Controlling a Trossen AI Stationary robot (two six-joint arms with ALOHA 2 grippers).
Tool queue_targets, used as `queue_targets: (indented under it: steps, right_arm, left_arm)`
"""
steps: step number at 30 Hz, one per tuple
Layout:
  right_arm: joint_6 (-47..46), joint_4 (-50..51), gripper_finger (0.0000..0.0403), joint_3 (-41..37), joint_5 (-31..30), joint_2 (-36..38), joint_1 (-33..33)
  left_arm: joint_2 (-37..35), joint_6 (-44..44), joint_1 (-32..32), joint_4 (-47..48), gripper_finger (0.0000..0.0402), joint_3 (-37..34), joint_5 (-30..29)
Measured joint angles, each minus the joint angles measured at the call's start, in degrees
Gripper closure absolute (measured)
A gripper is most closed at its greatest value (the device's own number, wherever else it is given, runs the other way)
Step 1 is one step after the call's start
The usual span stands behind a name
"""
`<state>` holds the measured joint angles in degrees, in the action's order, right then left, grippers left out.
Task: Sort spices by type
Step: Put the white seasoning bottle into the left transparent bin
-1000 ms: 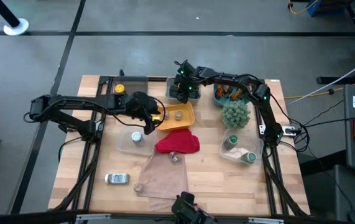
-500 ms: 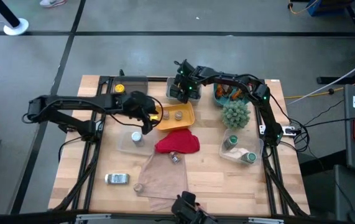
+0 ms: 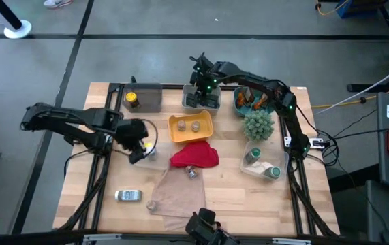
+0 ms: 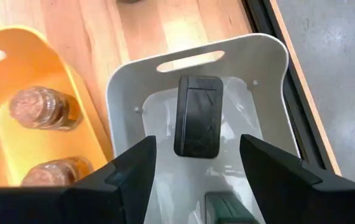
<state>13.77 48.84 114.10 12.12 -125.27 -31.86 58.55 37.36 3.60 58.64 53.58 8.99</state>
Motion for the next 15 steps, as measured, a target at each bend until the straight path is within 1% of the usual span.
queue_targets:
  steps: [3,5,10,15]
  right_arm:
    - [-0.01,3.80,0.0171,2.65,-0.07,0.00,0.00]
    - [-0.01,5.76,0.0171,4.23,-0.04,0.00,0.00]
    - [-0.05,12.44,0.0171,6.75,2.98,0.00,0.33]
    - [-0.95,18.47,0.0171,7.44,5.47,0.00,1.64]
  left_arm:
    - [-0.83,7.08,4.59,5.21,0.0189,0.00,0.26]
    - [-0.94,9.51,7.66,7.08,0.0189,-0.05,0.27]
    - [-0.90,13.51,15.93,6.48,0.0189,-1.65,0.26]
    - [-0.81,18.30,25.28,6.54,0.0189,-3.38,0.38]
